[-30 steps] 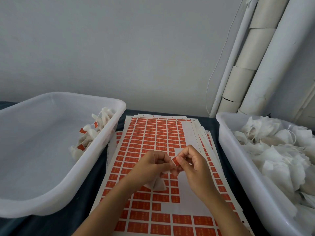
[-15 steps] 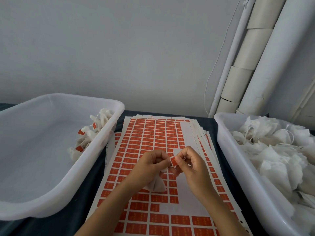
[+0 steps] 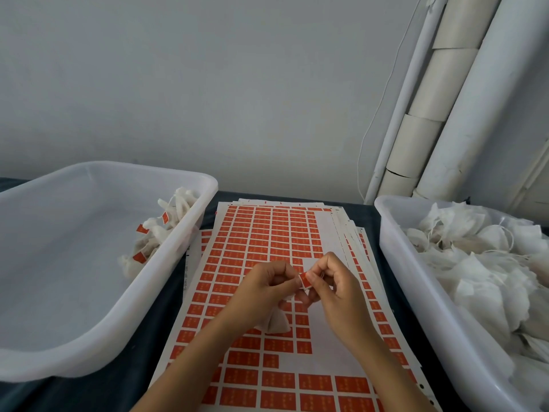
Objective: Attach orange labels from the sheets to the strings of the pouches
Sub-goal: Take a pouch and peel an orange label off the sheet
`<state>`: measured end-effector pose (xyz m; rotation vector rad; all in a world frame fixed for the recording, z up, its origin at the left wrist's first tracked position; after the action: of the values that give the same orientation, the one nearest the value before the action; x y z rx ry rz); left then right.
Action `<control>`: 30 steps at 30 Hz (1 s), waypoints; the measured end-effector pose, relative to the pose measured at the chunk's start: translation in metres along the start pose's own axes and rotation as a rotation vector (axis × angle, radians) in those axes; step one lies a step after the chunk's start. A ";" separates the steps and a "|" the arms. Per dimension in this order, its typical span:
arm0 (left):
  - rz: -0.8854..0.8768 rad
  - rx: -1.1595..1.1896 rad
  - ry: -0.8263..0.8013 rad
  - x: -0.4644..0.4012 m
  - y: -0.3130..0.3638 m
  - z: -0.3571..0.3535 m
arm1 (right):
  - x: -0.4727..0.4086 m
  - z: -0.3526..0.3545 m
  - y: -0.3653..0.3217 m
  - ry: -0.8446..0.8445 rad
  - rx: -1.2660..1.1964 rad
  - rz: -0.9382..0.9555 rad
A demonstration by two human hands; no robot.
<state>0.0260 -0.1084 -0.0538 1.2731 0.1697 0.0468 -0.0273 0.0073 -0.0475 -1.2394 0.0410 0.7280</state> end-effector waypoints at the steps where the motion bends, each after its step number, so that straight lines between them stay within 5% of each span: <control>1: 0.000 0.002 0.004 0.000 0.000 0.000 | 0.000 0.000 -0.001 0.003 0.004 0.007; 13: -0.046 0.018 0.090 0.000 0.002 -0.001 | 0.001 0.002 -0.006 0.076 0.033 0.086; 19: -0.033 -0.005 0.136 -0.001 -0.003 0.004 | -0.002 0.002 0.005 0.089 -0.220 -0.075; 23: -0.064 -0.043 0.110 -0.002 -0.003 0.004 | -0.001 -0.011 0.008 -0.075 -0.070 -0.064; 30: -0.086 0.017 0.106 -0.003 -0.004 0.004 | -0.001 -0.011 0.002 0.013 0.053 0.059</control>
<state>0.0235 -0.1139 -0.0559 1.2799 0.3158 0.0391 -0.0255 -0.0024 -0.0529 -1.1964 0.1077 0.7654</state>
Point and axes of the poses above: each hand's wrist, its own x-axis away from the middle knuckle, its own z-axis out of the back of the hand, y = z × x, the point moved 6 cm from there along -x, towards the middle knuckle, and after that the axes turned 4 degrees about -x, right-handed, at the moved point
